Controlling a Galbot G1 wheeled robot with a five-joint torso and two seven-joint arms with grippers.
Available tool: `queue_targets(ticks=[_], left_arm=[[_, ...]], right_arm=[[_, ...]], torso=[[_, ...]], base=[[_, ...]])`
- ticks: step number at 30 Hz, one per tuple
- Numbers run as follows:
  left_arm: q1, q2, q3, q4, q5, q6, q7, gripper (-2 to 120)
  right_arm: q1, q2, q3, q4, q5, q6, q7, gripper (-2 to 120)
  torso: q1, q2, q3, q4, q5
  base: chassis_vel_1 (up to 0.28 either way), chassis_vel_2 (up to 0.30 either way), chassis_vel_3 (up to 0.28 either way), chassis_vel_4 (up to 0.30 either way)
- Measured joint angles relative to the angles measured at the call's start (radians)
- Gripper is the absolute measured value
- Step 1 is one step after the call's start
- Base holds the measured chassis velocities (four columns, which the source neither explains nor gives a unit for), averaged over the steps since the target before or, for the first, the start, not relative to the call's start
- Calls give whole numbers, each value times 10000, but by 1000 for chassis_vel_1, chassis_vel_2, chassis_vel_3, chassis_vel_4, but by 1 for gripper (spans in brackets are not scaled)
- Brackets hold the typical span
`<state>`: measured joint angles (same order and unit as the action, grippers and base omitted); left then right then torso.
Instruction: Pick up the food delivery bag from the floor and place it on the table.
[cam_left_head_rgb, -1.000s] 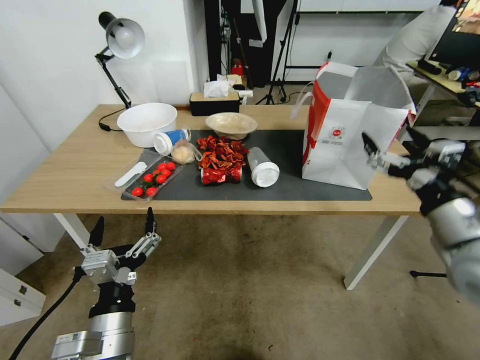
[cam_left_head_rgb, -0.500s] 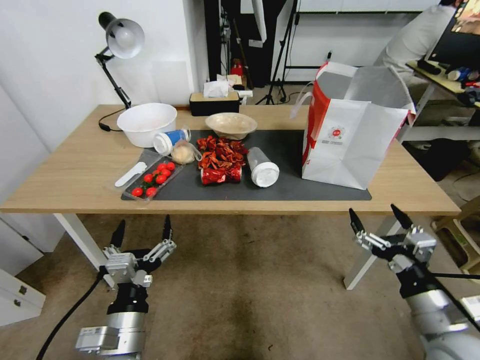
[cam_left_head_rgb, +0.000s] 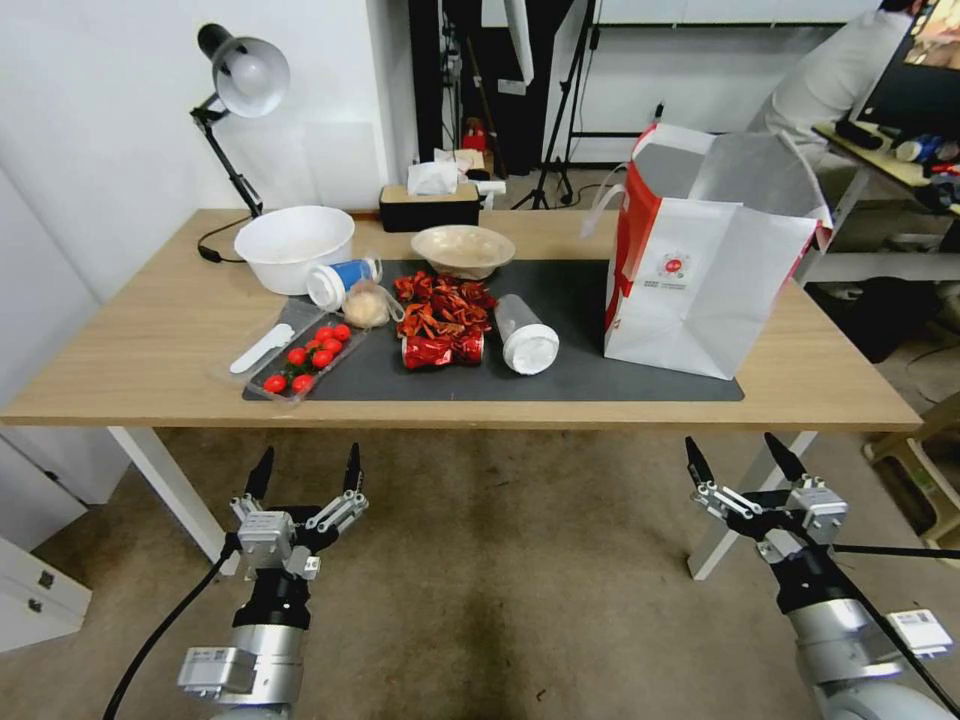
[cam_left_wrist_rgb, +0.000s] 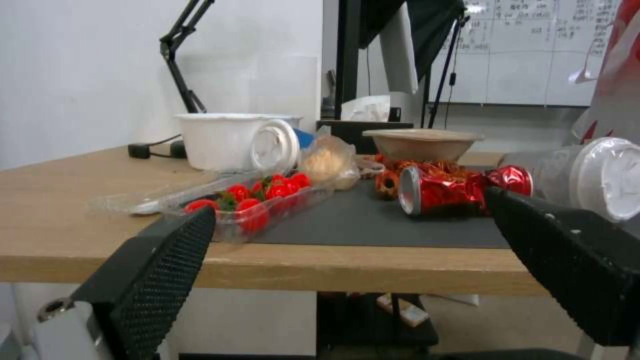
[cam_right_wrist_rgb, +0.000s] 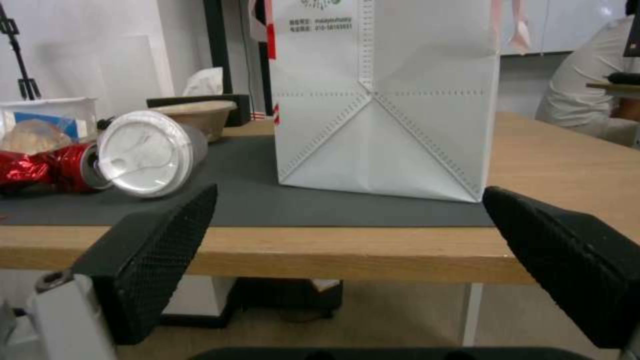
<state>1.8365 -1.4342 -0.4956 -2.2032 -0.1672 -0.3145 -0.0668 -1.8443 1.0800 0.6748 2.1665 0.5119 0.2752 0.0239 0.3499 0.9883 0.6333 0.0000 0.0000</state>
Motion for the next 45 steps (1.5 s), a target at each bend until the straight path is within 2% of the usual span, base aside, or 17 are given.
queue_targets(ticks=[45], left_arm=[[60,104,-41,54,-110,-9,92,100]], right_arm=[[132,-12,-7,-84,29,-85,5,100]], torso=[[1,-2,0,-1,0]], base=[[0,0,0,0]])
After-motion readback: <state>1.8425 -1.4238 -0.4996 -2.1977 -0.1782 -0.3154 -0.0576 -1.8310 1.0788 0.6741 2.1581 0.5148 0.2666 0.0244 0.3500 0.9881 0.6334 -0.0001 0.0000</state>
